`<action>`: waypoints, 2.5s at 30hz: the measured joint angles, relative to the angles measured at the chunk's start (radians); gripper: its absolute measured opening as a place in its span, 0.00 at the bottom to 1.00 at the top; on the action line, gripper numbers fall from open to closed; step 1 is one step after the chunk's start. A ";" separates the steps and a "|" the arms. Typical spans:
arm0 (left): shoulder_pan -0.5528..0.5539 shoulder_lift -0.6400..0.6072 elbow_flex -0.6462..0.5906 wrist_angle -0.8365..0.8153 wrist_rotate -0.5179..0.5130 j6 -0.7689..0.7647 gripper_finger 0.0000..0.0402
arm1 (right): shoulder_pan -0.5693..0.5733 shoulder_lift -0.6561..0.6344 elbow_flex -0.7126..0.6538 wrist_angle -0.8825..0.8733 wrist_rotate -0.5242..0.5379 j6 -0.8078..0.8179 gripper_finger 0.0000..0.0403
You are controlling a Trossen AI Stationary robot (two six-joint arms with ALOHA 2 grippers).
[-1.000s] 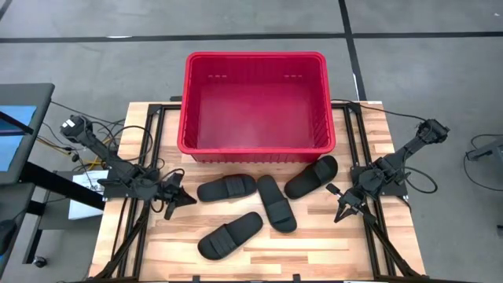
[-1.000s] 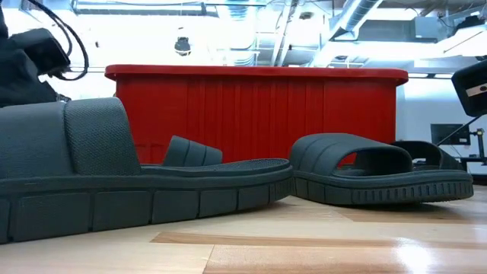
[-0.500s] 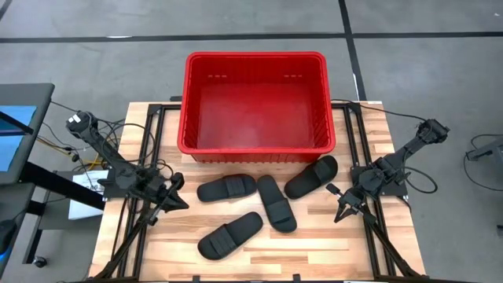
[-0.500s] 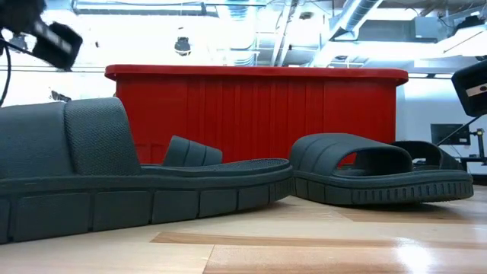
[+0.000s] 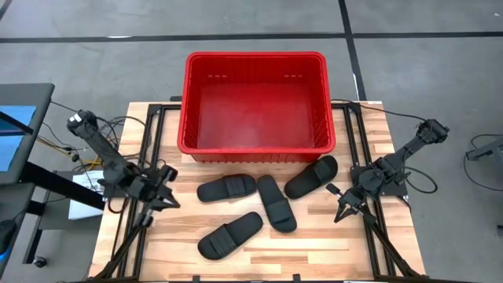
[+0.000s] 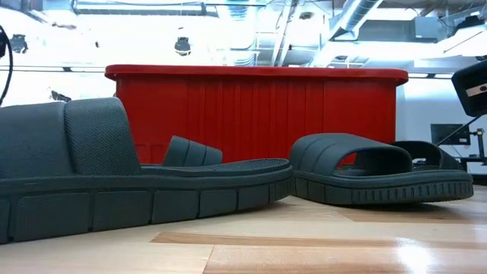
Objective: Pick and place slides into bin
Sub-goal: Put the slide into the bin
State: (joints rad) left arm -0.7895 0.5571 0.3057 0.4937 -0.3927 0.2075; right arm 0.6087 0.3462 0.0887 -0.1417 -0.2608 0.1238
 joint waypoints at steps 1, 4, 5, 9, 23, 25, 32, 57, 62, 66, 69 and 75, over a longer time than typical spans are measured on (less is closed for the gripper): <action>0.000 0.000 0.038 -0.094 -0.032 -0.003 0.00 | 0.000 0.000 0.000 0.000 0.000 0.000 0.00; 0.000 0.010 0.151 -0.340 -0.134 -0.044 0.00 | 0.000 0.000 0.000 0.000 0.000 0.000 0.00; 0.000 0.014 0.188 -0.395 -0.165 -0.057 0.00 | 0.000 0.000 0.000 0.000 0.000 0.000 0.00; 0.000 0.029 0.321 -0.517 -0.226 -0.111 0.00 | 0.000 0.000 0.000 0.000 0.000 0.000 0.00; 0.000 0.242 0.510 -1.037 -0.332 -0.212 0.18 | 0.000 0.000 0.000 0.000 0.000 0.000 0.00; 0.000 0.295 0.510 -1.057 -0.359 -0.202 0.21 | 0.000 0.000 0.000 0.000 0.000 0.000 0.00; 0.013 0.501 0.510 -1.060 -0.464 -0.046 0.28 | 0.000 0.000 0.000 0.000 0.000 0.000 0.00; 0.300 0.974 0.510 -0.920 -0.407 0.532 0.28 | 0.000 0.000 0.000 0.000 0.000 0.000 0.00; 0.330 1.034 0.510 -0.881 -0.396 0.599 0.28 | 0.000 0.000 0.000 0.000 0.000 0.000 0.00; 0.340 1.064 0.510 -0.813 -0.382 0.653 0.28 | 0.000 0.000 0.000 0.000 0.000 0.000 0.00; 0.350 1.066 0.510 -0.779 -0.365 0.676 0.28 | 0.000 0.000 0.000 0.000 0.000 0.000 0.00; 0.379 1.066 0.510 -0.766 -0.326 0.714 0.28 | 0.000 0.000 0.000 0.000 0.000 0.000 0.00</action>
State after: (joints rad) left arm -0.4106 1.6230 0.8162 -0.2725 -0.7191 0.9211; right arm 0.6090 0.3462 0.0887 -0.1417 -0.2607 0.1237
